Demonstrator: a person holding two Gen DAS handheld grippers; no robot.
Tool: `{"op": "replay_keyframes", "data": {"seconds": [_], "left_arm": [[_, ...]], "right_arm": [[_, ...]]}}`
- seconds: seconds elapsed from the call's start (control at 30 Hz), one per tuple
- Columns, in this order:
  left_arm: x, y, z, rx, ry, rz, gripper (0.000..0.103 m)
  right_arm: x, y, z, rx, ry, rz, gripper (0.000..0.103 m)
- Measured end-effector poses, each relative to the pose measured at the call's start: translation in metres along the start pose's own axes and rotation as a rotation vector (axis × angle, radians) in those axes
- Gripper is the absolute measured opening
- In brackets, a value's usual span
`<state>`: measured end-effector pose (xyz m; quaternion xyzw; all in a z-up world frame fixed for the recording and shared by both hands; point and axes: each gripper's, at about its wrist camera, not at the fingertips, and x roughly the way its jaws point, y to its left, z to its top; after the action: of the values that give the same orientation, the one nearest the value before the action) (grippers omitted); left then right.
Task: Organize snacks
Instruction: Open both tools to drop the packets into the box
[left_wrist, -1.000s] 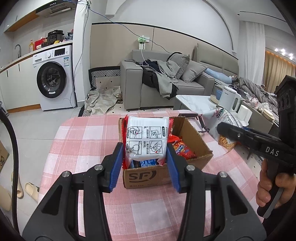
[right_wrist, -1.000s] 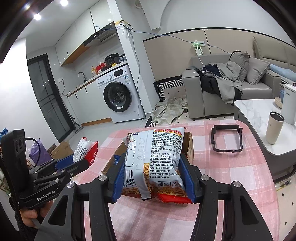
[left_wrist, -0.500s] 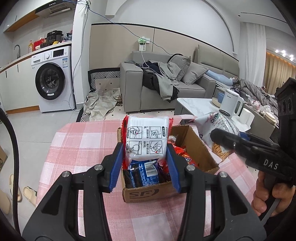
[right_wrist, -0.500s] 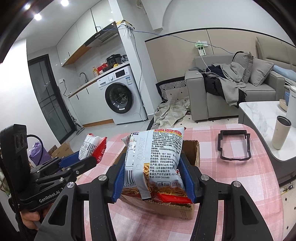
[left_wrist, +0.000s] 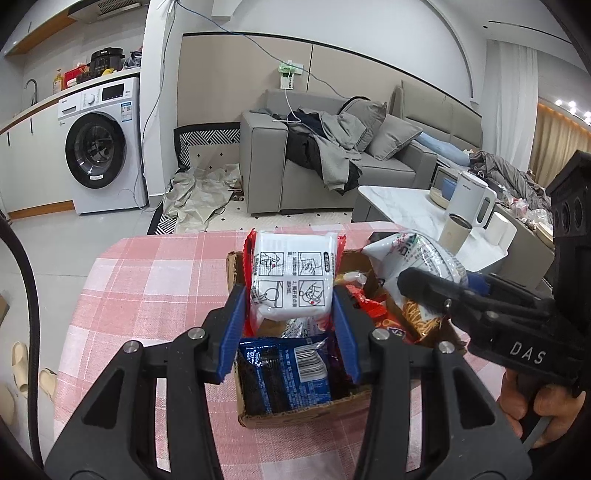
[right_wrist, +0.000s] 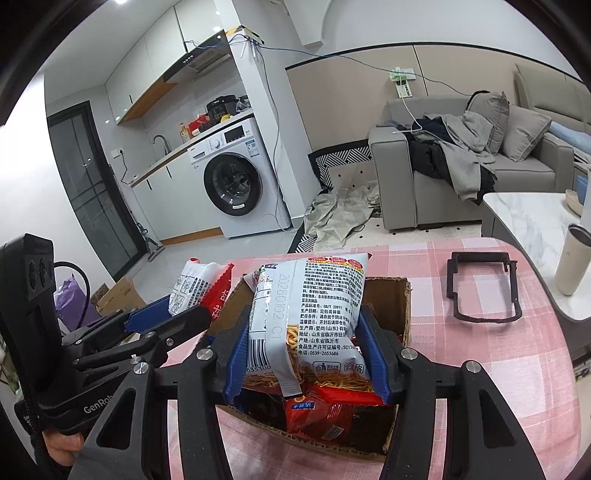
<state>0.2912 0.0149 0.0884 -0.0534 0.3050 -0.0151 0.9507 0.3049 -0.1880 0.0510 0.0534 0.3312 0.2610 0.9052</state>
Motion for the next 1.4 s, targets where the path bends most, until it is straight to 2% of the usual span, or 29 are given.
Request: {"op": "replay_keyframes", "data": {"seconds": [0.47, 1.1, 1.17, 1.27, 1.37, 1.4], "left_arm": [[0.051, 0.011, -0.016, 0.008, 0.065, 0.018, 0.043], [0.076, 0.009, -0.021, 0.018, 0.07, 0.009, 0.046], [0.076, 0.01, -0.021, 0.014, 0.07, 0.004, 0.048], [0.07, 0.013, -0.02, -0.008, 0.071, -0.016, 0.054], [0.061, 0.015, -0.02, -0.015, 0.068, -0.034, 0.062], [0.057, 0.014, -0.021, -0.012, 0.059, -0.027, 0.07]], "right_arm": [[0.039, -0.016, -0.01, 0.021, 0.057, -0.035, 0.055], [0.05, -0.012, -0.013, -0.044, 0.072, -0.065, 0.056], [0.047, -0.012, -0.012, -0.052, 0.068, -0.071, 0.059], [0.04, -0.013, -0.011, -0.043, 0.047, -0.069, 0.07], [0.026, -0.016, -0.011, -0.034, 0.012, -0.056, 0.086], [0.022, -0.016, -0.011, -0.036, 0.003, -0.053, 0.09]]}}
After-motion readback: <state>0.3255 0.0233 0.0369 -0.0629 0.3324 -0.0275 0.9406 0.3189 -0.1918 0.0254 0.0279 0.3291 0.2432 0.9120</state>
